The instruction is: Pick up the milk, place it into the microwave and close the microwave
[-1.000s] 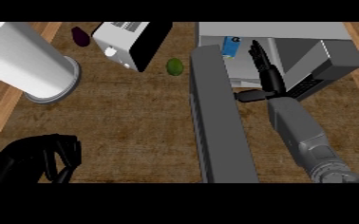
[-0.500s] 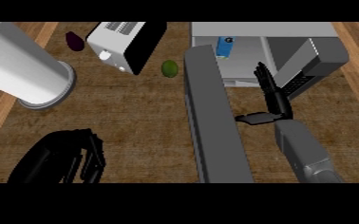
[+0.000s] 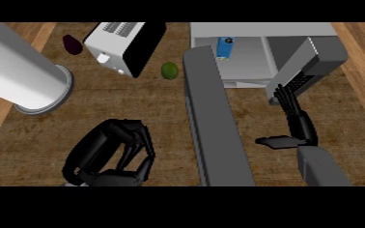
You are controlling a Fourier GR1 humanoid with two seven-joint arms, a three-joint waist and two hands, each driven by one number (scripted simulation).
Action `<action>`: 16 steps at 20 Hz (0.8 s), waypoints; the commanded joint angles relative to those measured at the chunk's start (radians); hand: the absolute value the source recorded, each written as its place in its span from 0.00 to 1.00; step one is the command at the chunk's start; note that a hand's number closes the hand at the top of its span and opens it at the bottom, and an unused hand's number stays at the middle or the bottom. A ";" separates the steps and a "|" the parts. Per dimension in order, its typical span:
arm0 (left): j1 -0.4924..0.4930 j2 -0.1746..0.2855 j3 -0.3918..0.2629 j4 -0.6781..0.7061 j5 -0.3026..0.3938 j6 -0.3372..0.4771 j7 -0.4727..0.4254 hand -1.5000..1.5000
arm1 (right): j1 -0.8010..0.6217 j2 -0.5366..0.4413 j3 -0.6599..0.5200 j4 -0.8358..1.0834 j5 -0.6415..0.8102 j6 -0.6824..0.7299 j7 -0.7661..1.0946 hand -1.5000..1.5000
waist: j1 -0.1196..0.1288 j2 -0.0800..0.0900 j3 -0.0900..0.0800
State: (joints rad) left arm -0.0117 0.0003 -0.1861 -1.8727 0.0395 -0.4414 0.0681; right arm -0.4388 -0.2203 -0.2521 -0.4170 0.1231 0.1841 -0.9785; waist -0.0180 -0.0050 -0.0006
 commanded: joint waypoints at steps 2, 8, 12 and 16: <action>-0.129 0.000 -0.121 0.115 -0.097 0.094 -0.024 1.00 | 0.152 -0.044 0.022 -0.131 -0.027 0.119 -0.036 0.00 | -0.013 0.000 -0.001; -0.168 0.000 -0.269 0.434 -0.209 0.174 -0.204 1.00 | 0.265 -0.101 0.031 -0.306 -0.081 0.177 -0.010 0.00 | -0.031 0.003 -0.002; -0.263 0.000 -0.355 0.608 -0.181 0.309 -0.255 1.00 | 0.354 -0.117 0.070 -0.465 -0.086 0.168 0.015 0.00 | -0.024 0.005 -0.002; -0.328 0.000 -0.411 0.769 -0.199 0.446 -0.366 1.00 | 0.366 -0.122 0.102 -0.576 -0.145 0.248 0.065 0.00 | -0.047 0.008 -0.003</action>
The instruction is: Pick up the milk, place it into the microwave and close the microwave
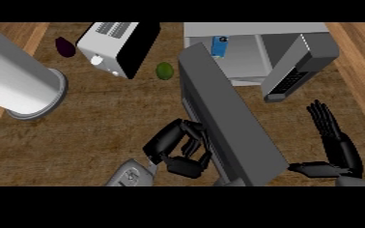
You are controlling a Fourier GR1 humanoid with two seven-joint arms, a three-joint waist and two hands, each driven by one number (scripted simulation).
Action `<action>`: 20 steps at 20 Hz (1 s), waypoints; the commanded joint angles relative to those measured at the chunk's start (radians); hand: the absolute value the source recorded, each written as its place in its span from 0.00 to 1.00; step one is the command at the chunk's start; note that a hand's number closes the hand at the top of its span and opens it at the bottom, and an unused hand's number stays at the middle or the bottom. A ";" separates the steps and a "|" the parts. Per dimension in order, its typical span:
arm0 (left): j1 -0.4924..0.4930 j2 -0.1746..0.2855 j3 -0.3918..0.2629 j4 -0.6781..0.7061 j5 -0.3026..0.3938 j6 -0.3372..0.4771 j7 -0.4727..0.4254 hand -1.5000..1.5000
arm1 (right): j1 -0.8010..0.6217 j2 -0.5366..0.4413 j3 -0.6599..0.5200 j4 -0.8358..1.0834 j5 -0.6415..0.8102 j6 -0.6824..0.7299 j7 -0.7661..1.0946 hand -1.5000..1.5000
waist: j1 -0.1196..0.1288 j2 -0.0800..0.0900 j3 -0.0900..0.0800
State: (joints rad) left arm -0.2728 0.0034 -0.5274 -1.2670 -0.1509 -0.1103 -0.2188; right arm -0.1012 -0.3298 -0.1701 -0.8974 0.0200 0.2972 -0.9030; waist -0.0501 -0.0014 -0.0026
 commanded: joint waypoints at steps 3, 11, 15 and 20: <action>-0.105 -0.003 -0.131 0.214 0.086 0.247 -0.148 1.00 | 0.079 -0.026 0.033 -0.178 -0.092 0.175 0.004 0.00 | -0.030 0.006 -0.002; -0.200 -0.003 -0.263 0.377 0.312 0.380 -0.235 1.00 | 0.109 -0.080 0.063 -0.398 -0.216 0.230 0.144 0.00 | -0.064 0.015 -0.003; -0.302 -0.003 -0.330 0.393 0.410 0.388 -0.173 1.00 | 0.124 -0.076 0.080 -0.484 -0.261 0.218 0.197 0.00 | -0.093 0.020 -0.003; -0.308 -0.003 -0.364 0.331 0.527 0.481 -0.251 1.00 | 0.111 -0.097 0.107 -0.557 -0.320 0.251 0.258 0.00 | -0.127 0.025 -0.005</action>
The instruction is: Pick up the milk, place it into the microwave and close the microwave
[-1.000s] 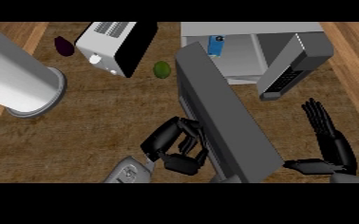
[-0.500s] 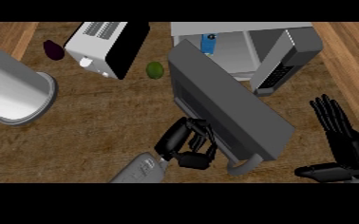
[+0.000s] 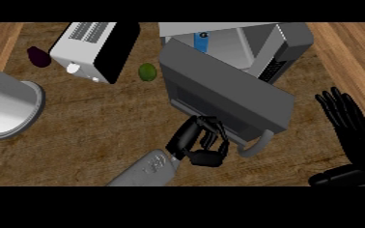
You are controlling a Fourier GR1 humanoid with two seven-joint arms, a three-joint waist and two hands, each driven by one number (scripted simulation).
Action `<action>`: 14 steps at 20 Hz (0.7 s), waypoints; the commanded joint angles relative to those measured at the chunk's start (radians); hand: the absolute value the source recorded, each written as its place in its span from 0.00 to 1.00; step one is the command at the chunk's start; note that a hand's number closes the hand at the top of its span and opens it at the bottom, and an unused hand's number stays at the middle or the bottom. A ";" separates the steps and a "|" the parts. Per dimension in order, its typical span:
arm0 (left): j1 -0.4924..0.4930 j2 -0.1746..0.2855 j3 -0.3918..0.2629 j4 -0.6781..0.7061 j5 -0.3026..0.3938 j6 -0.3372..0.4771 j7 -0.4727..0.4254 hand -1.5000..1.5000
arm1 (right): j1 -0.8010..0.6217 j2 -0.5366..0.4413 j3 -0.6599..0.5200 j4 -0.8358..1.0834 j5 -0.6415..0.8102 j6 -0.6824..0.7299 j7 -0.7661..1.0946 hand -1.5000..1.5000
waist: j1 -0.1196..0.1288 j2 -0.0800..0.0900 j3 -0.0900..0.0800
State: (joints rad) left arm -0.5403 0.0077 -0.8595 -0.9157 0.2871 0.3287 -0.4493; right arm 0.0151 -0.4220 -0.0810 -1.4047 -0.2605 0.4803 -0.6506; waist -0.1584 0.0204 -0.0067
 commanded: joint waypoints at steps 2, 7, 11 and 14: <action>-0.038 -0.007 -0.043 -0.014 0.123 0.080 -0.038 1.00 | -0.007 -0.036 0.015 -0.075 -0.057 0.084 0.030 0.00 | -0.038 0.007 -0.002; -0.109 -0.007 -0.020 -0.035 0.215 0.201 -0.049 1.00 | -0.032 -0.086 0.007 -0.119 -0.087 0.092 0.085 0.00 | -0.056 0.009 -0.001; -0.149 -0.008 0.005 -0.013 0.288 0.280 -0.059 1.00 | -0.065 -0.126 -0.023 -0.130 -0.102 0.080 0.113 0.00 | -0.065 0.019 0.000; -0.200 -0.008 0.013 0.012 0.331 0.325 -0.040 0.00 | -0.060 -0.144 -0.038 -0.145 -0.132 0.097 0.122 0.00 | -0.095 0.019 0.001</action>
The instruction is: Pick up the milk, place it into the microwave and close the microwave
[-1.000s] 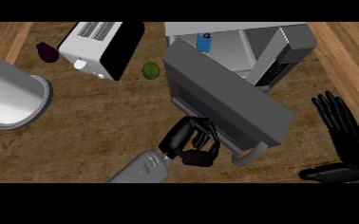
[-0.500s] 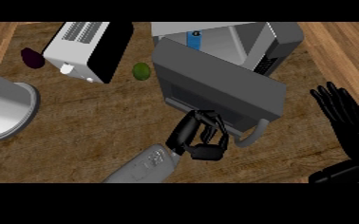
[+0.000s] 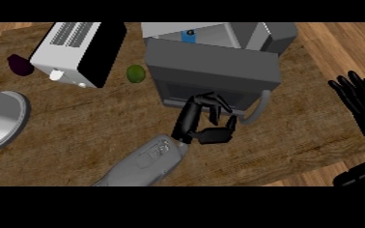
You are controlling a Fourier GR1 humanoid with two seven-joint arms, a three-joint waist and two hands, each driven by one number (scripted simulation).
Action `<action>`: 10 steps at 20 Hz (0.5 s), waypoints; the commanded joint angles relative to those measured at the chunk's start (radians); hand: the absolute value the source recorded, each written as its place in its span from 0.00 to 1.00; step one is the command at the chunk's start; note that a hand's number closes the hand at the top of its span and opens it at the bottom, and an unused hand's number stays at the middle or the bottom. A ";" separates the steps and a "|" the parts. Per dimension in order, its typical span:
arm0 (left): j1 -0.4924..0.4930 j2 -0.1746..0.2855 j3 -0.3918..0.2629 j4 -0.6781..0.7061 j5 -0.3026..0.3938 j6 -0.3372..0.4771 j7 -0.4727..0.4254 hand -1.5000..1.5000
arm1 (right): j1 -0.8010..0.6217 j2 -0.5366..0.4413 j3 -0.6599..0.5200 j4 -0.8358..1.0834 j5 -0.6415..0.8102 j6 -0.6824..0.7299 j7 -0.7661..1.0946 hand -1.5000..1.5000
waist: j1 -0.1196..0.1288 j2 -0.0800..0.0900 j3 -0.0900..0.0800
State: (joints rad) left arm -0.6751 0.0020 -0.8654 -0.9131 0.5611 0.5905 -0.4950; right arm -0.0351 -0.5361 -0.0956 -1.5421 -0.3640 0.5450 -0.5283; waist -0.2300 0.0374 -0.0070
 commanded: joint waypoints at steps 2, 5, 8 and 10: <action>-0.081 -0.002 0.016 0.029 0.083 0.081 0.005 0.00 | -0.032 -0.032 -0.027 -0.012 -0.048 0.033 0.008 0.00 | -0.033 0.010 0.002; -0.123 -0.002 0.026 0.063 0.120 0.113 0.026 0.00 | -0.084 -0.077 -0.059 -0.025 -0.003 0.004 0.001 0.00 | -0.038 0.018 0.002; -0.132 -0.002 0.048 0.079 0.160 0.131 0.029 0.00 | -0.140 -0.164 -0.124 -0.072 0.128 -0.079 -0.025 1.00 | -0.050 0.019 -0.001; -0.156 -0.002 0.078 0.065 0.204 0.148 0.023 0.00 | -0.155 -0.177 -0.133 -0.067 0.141 -0.083 -0.033 1.00 | -0.055 0.027 -0.001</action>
State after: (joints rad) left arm -0.7886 -0.0002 -0.8386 -0.8548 0.7052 0.7002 -0.4656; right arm -0.1479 -0.6624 -0.1929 -1.5936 -0.2809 0.4904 -0.5427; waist -0.2755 0.0565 -0.0070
